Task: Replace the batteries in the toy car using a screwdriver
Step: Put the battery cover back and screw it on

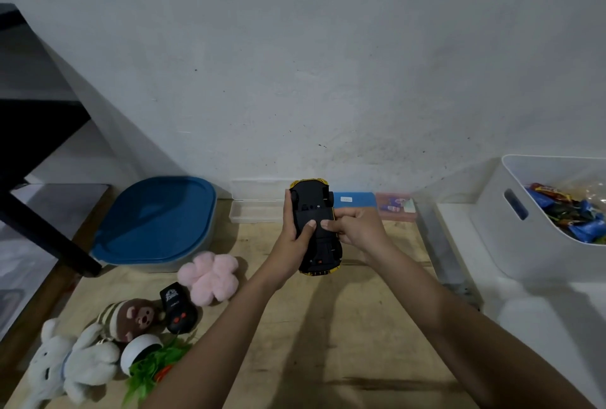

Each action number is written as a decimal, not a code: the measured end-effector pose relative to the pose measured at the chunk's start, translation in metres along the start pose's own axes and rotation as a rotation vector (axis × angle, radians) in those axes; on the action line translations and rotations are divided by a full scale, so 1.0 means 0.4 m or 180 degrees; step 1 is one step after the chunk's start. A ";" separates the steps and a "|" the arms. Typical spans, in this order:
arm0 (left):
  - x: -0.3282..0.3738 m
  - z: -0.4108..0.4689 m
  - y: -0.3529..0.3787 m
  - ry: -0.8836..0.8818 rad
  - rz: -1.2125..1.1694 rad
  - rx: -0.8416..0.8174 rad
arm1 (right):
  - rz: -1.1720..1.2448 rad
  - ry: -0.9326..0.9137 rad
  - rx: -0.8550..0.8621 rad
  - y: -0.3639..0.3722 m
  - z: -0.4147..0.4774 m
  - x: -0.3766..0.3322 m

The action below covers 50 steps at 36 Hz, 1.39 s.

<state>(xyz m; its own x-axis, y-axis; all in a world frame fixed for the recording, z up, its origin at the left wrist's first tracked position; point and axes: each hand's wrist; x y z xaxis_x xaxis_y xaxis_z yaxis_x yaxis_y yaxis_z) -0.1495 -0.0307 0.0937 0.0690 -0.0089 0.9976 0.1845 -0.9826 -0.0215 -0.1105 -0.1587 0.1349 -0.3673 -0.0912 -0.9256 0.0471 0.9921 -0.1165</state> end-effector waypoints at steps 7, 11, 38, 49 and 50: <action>-0.013 0.003 -0.019 -0.0072 -0.0018 -0.0072 | 0.0081 0.0037 -0.0214 -0.004 0.002 0.014; -0.005 0.004 -0.025 -0.0093 -0.0046 -0.0145 | 0.0122 0.0100 -0.0100 -0.007 0.016 0.007; -0.037 -0.008 -0.034 -0.0075 0.0001 -0.0010 | -0.0336 -0.0162 -0.0479 -0.006 0.012 0.033; -0.075 -0.028 -0.013 -0.0037 0.0178 -0.0075 | -0.0216 -0.0043 -0.0432 -0.030 0.024 0.110; -0.083 -0.031 -0.007 -0.0022 0.0208 -0.0112 | -0.0166 -0.0026 -0.0406 -0.039 0.022 0.119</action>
<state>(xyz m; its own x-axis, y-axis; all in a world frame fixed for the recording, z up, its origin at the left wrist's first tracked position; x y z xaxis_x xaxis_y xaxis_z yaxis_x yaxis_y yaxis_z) -0.1644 -0.0302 0.0616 0.0864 -0.0719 0.9937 0.1449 -0.9859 -0.0840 -0.1205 -0.1794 0.0895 -0.3585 -0.1431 -0.9225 -0.0905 0.9889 -0.1182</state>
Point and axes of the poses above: each hand's wrist, its own z-axis towards the middle knuckle, its own y-axis out of the palm, x = y × z, and after that the axes turned 10 degrees about x, right-handed
